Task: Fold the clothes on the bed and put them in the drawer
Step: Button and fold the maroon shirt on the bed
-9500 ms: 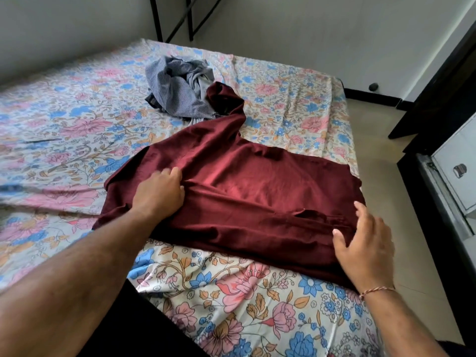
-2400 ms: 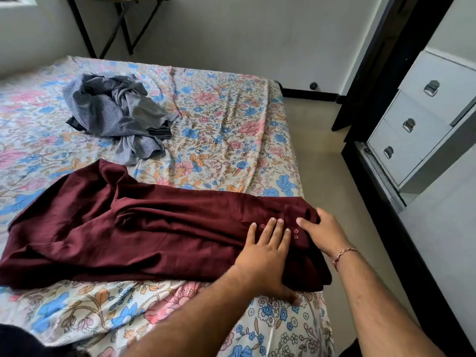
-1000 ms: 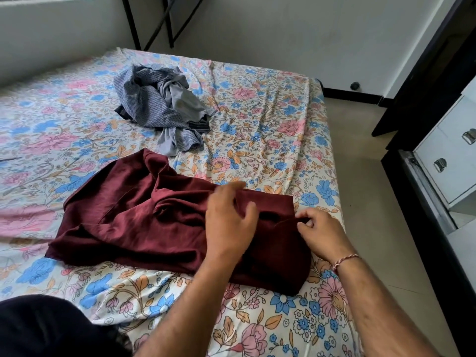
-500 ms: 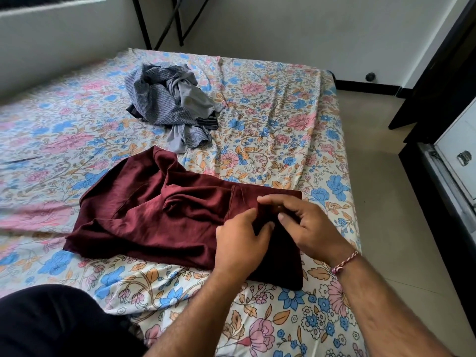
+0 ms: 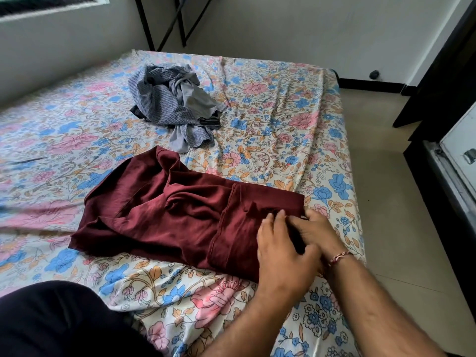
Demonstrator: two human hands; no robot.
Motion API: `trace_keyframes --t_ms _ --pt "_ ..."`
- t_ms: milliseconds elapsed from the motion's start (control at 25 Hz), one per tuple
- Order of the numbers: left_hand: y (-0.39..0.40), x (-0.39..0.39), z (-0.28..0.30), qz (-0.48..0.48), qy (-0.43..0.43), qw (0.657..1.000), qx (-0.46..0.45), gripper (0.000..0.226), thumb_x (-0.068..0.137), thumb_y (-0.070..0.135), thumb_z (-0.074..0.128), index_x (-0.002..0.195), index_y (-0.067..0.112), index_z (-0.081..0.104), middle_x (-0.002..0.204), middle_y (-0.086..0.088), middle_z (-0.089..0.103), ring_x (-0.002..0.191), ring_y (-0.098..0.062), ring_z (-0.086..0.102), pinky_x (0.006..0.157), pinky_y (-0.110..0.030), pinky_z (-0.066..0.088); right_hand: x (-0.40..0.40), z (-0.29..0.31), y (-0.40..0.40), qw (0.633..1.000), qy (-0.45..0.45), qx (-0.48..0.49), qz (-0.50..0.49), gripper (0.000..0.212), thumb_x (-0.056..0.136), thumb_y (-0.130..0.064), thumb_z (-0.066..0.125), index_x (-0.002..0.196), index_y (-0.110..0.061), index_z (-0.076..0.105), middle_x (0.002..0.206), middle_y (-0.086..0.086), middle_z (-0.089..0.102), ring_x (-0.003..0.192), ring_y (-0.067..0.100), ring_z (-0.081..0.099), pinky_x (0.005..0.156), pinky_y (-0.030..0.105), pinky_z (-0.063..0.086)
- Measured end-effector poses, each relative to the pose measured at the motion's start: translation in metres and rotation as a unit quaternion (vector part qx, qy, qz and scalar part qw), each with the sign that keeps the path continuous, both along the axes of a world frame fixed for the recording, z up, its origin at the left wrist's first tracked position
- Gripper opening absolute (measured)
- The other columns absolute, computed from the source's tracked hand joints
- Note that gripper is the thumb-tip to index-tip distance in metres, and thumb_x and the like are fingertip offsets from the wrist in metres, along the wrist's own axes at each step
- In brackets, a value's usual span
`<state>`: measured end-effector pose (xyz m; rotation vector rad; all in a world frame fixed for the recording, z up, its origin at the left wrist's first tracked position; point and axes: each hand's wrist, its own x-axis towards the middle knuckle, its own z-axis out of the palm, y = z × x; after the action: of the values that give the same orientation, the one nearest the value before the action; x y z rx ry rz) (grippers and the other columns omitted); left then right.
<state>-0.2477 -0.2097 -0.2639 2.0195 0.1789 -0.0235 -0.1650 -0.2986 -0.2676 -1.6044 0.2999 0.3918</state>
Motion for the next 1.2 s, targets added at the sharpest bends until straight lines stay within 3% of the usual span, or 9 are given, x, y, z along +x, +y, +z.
trace_keyframes --t_ms 120,200,360,480,600,840,960,1040,1200 --pt "0.005 0.017 0.000 0.093 0.045 0.987 -0.122 0.085 0.089 0.058 0.049 0.165 0.028 0.023 0.169 0.003 0.030 0.156 -0.012 0.023 0.128 -0.042 0.021 -0.010 0.001 0.003 0.983 0.030 0.174 0.038 0.033 0.094 0.002 0.066 0.127 -0.001 0.060 0.108 0.018 0.077 0.101 0.031 0.075 0.093 0.044 0.059" --pt "0.015 0.029 0.007 0.143 0.072 0.981 -0.107 0.082 0.087 0.065 0.053 0.159 0.031 0.035 0.153 0.004 0.053 0.142 -0.016 0.049 0.119 -0.043 0.038 -0.014 0.004 0.004 0.974 0.025 0.217 0.063 0.029 0.098 0.003 0.057 0.127 -0.001 0.059 0.107 0.018 0.076 0.096 0.027 0.074 0.083 0.038 0.062" --pt "0.031 0.047 0.012 0.150 0.085 0.968 -0.183 0.025 0.082 0.031 0.066 0.106 0.028 0.072 0.097 0.000 0.079 0.092 -0.023 0.075 0.093 -0.048 0.060 -0.007 0.015 -0.007 0.961 0.027 0.268 0.068 0.042 0.097 0.006 0.035 0.129 0.004 0.063 0.124 0.025 0.069 0.105 0.032 0.067 0.085 0.038 0.062" --pt "0.025 0.053 0.021 0.103 0.106 0.936 -0.318 0.018 0.095 0.002 0.059 0.099 0.011 0.073 0.085 -0.011 0.076 0.075 -0.024 0.073 0.074 -0.035 0.060 -0.005 0.031 -0.017 0.969 0.000 0.243 0.032 0.038 0.098 0.001 0.036 0.122 0.002 0.066 0.116 0.023 0.073 0.086 0.029 0.070 0.071 0.034 0.063" --pt "0.040 0.067 0.031 0.093 0.126 0.926 -0.344 0.017 0.099 0.003 0.059 0.103 0.009 0.074 0.083 -0.010 0.077 0.073 -0.025 0.073 0.069 -0.033 0.061 -0.003 0.032 -0.027 0.986 -0.084 0.133 -0.048 0.028 0.100 -0.001 0.044 0.110 -0.007 0.070 0.102 0.015 0.074 0.071 0.020 0.068 0.058 0.026 0.056" --pt "0.158 0.097 0.038 0.139 0.128 0.976 -0.105 0.012 0.094 0.008 0.068 0.104 0.011 0.074 0.098 -0.017 0.076 0.071 -0.026 0.071 0.072 -0.036 0.062 -0.013 0.013 -0.005 0.977 -0.137 -0.146 0.071 0.021 0.096 -0.015 0.063 0.106 -0.032 0.072 0.102 -0.002 0.071 0.078 0.022 0.066 0.069 0.045 0.061" --pt "0.169 0.085 0.033 0.192 0.008 0.966 0.173 0.036 0.082 0.024 0.070 0.117 0.019 0.073 0.106 -0.003 0.073 0.098 -0.024 0.069 0.092 -0.038 0.057 -0.014 -0.002 0.029 0.989 -0.067 -0.085 0.096 0.027 0.092 -0.019 0.066 0.117 -0.031 0.066 0.112 -0.001 0.066 0.091 0.019 0.068 0.084 0.047 0.061" --pt "0.137 0.067 0.029 0.137 -0.103 0.965 0.199 0.037 0.082 0.025 0.069 0.118 0.019 0.072 0.106 0.000 0.069 0.097 -0.020 0.065 0.091 -0.037 0.054 -0.007 -0.009 0.047 0.999 -0.026 0.004 0.037 0.032 0.091 -0.018 0.065 0.122 -0.027 0.062 0.117 0.003 0.068 0.097 0.018 0.068 0.089 0.047 0.059" --pt "0.078 0.044 -0.001 0.018 -0.005 0.939 0.343 0.060 0.085 0.051 0.059 0.137 0.021 0.053 0.137 -0.001 0.053 0.125 -0.028 0.048 0.096 -0.050 0.050 -0.004 -0.004 0.058 0.996 0.003 0.092 -0.020 0.029 0.099 -0.014 0.058 0.127 -0.024 0.059 0.111 0.004 0.072 0.093 0.017 0.067 0.074 0.033 0.055"
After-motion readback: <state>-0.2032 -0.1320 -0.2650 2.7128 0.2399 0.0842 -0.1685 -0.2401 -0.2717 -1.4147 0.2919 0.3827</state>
